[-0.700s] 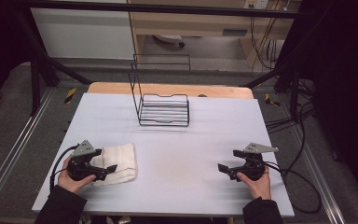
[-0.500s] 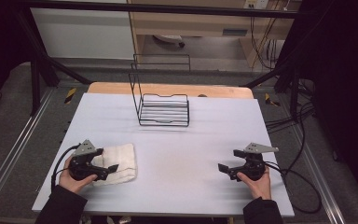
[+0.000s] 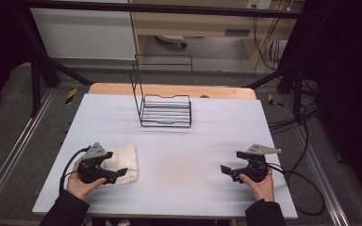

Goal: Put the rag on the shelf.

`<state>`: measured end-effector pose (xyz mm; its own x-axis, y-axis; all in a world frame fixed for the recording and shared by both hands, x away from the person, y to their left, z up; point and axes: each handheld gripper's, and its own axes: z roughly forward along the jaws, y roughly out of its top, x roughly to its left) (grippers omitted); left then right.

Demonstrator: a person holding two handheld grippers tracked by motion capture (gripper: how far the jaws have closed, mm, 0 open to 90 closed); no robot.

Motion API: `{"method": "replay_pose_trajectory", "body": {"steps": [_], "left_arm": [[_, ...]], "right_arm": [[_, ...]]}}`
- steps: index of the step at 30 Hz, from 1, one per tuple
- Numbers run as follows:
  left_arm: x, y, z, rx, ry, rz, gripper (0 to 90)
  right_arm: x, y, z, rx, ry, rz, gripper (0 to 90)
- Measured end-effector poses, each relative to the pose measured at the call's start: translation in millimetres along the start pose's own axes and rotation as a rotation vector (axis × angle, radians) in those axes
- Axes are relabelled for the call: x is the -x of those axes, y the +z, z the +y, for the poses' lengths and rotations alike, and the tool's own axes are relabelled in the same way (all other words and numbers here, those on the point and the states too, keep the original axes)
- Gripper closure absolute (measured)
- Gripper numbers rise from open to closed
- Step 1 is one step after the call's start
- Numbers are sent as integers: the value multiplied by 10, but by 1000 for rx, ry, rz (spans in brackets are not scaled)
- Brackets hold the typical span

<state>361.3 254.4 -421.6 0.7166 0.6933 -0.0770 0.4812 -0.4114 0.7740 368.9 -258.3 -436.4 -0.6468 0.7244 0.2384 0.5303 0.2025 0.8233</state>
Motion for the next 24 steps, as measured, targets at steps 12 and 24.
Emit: {"method": "replay_pose_trajectory", "body": {"steps": [12,24], "left_arm": [[299,168,70,-69,27,-12,293],[512,261,72,-159,74,-15,573]], "right_arm": [[-3,6,-4,-5,-6,-3,6],[-6,7,-5,-7,-3,0,6]]}}
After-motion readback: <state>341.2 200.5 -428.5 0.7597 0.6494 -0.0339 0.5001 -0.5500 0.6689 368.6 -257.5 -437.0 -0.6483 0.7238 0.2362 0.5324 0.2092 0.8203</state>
